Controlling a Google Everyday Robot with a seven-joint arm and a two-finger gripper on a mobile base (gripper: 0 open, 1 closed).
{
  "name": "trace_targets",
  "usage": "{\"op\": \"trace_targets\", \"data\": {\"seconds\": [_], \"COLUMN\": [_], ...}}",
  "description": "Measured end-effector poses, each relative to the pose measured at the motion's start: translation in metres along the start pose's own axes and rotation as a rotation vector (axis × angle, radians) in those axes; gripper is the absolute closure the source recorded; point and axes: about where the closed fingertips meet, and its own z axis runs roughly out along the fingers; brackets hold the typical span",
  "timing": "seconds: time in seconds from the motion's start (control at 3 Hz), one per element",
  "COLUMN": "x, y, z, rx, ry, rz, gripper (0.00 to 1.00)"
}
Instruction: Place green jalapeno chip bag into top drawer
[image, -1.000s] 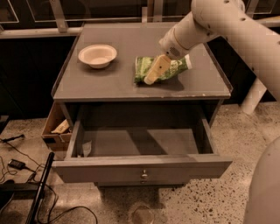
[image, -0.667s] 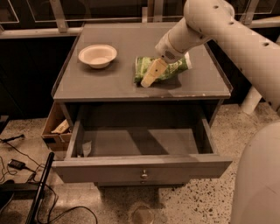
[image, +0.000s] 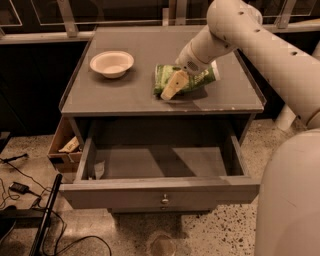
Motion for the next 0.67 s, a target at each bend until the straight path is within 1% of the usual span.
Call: {"op": "trace_targets", "data": {"seconds": [0.67], "x": [0.0], "y": [0.0], "z": [0.0], "rx": [0.0], "ry": [0.0], "rz": [0.0], "gripper": [0.64]}}
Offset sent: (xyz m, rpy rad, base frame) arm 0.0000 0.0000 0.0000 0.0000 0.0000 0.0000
